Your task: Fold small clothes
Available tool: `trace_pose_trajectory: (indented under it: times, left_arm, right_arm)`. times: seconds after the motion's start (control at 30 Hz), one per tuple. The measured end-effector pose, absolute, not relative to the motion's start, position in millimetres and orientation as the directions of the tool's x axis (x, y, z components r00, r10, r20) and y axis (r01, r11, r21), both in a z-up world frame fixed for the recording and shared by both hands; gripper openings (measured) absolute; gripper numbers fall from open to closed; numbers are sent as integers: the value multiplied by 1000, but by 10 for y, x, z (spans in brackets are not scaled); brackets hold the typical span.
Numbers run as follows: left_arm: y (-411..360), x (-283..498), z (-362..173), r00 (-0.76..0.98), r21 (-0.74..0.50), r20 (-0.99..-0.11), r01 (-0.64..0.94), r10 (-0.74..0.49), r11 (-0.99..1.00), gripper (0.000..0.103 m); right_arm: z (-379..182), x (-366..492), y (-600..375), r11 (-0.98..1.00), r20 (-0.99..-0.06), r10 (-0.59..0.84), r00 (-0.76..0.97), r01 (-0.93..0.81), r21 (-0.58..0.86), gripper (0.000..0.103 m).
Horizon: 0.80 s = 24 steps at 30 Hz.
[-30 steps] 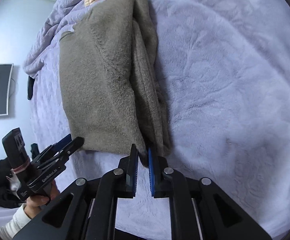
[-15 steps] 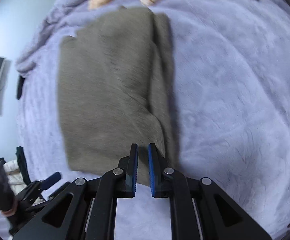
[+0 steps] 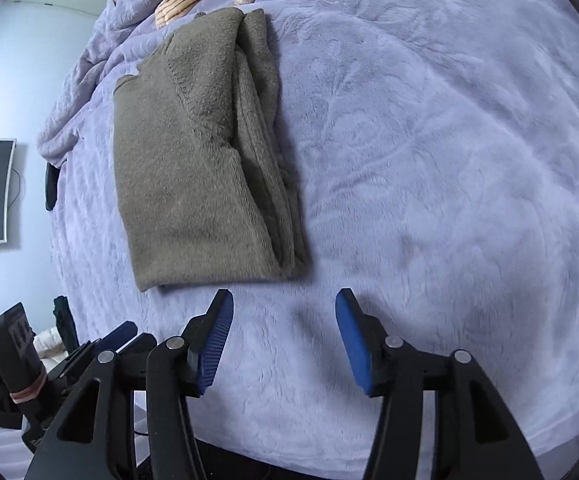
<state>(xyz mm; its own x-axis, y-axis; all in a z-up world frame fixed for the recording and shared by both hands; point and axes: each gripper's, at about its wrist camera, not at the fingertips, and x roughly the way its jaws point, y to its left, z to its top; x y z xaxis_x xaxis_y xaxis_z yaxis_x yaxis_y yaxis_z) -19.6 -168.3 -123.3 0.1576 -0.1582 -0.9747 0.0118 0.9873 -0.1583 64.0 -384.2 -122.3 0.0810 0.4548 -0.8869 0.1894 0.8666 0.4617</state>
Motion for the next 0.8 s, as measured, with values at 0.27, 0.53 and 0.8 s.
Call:
trace_pose_trajectory:
  times: [0.27,0.53,0.8]
  left_arm:
    - [-1768,-230,-1210,146,-162,-976,3,-160,987,56]
    - [-1855,-228,-1185,152,-120,-981,24,-122,992,56]
    - [-1860,-166,-1165,171,-83,-982,15,-84,996,94]
  right_arm:
    - [-1195,453,-3768,858,-875,480,56,178,482,67]
    - [-1154,429,-3723,858,-871,489,53,155,490,75]
    - [-1113,484,-3725,869,-879,471,74,137,476,82]
